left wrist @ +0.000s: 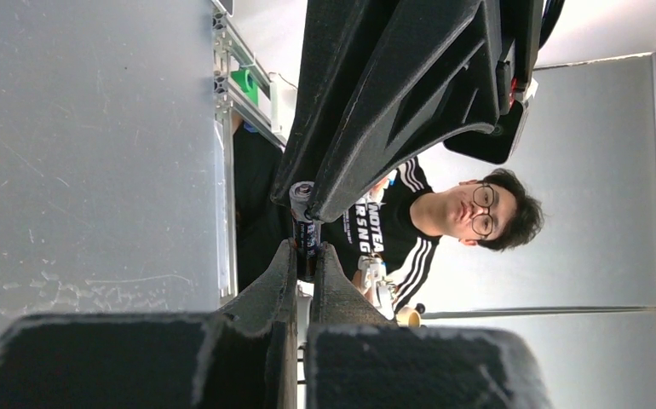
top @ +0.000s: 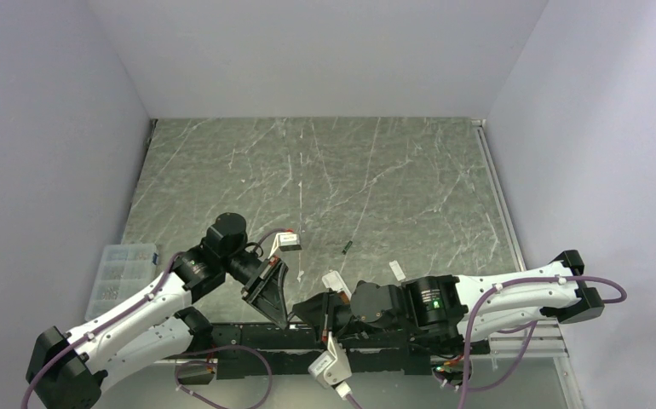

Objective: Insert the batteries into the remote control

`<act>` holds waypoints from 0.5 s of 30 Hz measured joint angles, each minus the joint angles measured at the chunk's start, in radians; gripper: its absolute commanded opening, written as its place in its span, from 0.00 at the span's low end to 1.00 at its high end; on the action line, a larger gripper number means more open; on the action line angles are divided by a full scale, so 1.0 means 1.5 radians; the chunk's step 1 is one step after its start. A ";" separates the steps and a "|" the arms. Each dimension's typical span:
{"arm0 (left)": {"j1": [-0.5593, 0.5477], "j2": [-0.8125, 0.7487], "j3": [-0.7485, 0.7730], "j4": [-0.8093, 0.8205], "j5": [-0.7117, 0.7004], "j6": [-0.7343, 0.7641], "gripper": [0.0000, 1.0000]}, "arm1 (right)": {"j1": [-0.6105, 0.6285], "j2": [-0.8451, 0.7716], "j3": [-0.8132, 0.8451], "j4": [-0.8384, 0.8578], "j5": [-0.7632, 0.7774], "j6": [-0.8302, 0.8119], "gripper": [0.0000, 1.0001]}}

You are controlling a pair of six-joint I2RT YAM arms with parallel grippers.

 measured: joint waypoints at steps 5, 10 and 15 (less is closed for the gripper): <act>0.000 0.005 0.015 -0.047 -0.004 0.040 0.34 | 0.002 0.000 -0.002 0.000 0.007 0.001 0.00; 0.000 0.017 0.079 -0.161 -0.026 0.133 0.40 | 0.002 -0.009 -0.005 -0.001 0.023 0.017 0.00; 0.000 0.042 0.141 -0.274 -0.095 0.231 0.52 | 0.003 -0.041 -0.009 -0.034 0.036 0.079 0.00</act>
